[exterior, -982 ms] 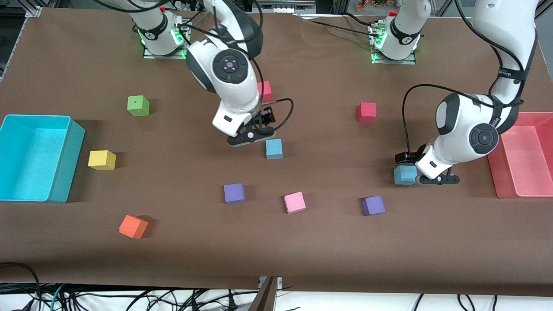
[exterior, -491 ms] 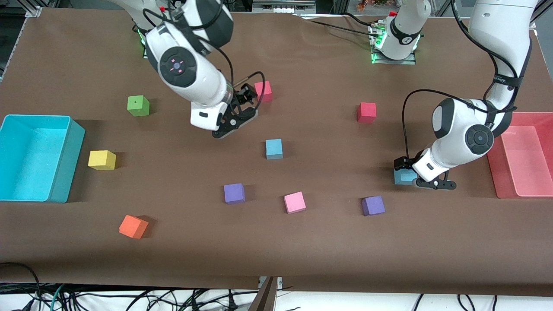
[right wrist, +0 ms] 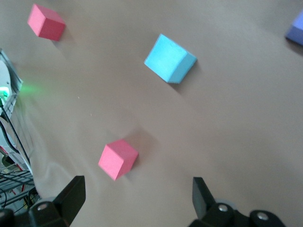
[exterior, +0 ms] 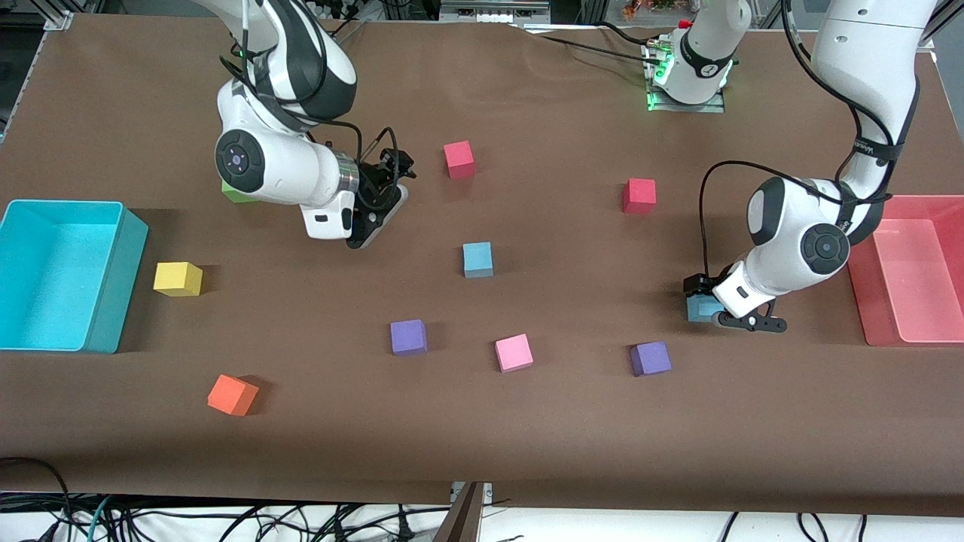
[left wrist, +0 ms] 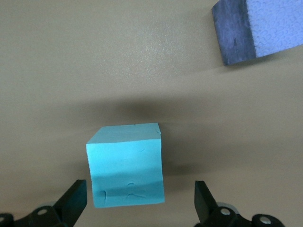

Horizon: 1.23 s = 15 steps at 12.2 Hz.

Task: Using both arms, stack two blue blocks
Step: 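Open the right gripper and draw it back from the placed blue cube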

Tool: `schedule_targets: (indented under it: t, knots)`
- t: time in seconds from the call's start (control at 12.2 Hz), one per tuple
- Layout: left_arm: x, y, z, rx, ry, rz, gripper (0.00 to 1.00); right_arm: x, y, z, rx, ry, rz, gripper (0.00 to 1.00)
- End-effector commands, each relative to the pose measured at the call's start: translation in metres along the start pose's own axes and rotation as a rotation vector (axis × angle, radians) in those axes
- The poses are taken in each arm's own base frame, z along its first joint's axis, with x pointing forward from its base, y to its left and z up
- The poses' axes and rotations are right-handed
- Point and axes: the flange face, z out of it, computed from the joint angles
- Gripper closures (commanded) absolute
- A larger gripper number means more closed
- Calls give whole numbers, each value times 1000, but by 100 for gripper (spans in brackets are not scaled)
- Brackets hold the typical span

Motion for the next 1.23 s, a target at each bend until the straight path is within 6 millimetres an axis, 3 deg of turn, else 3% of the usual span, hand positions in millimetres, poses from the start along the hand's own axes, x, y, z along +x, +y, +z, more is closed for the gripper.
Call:
schedule_targets:
  t: [0.0, 0.49, 0.74, 0.98, 1.15]
  knots:
    - [0, 1, 6, 19, 0, 26, 1, -24, 14, 26, 16, 115, -78, 0]
    - [1, -7, 13, 24, 19, 20, 1, -22, 69, 106, 43, 366, -257, 0]
    - [1, -3, 13, 27, 22, 22, 2, -25, 77, 139, 8, 452, -336, 0]
    - [1, 4, 18, 26, 14, 20, 9, -33, 77, 177, -2, 558, -382, 0]
    - [3, 2, 19, 28, 38, 28, 11, -33, 75, 189, -27, 567, -401, 0]
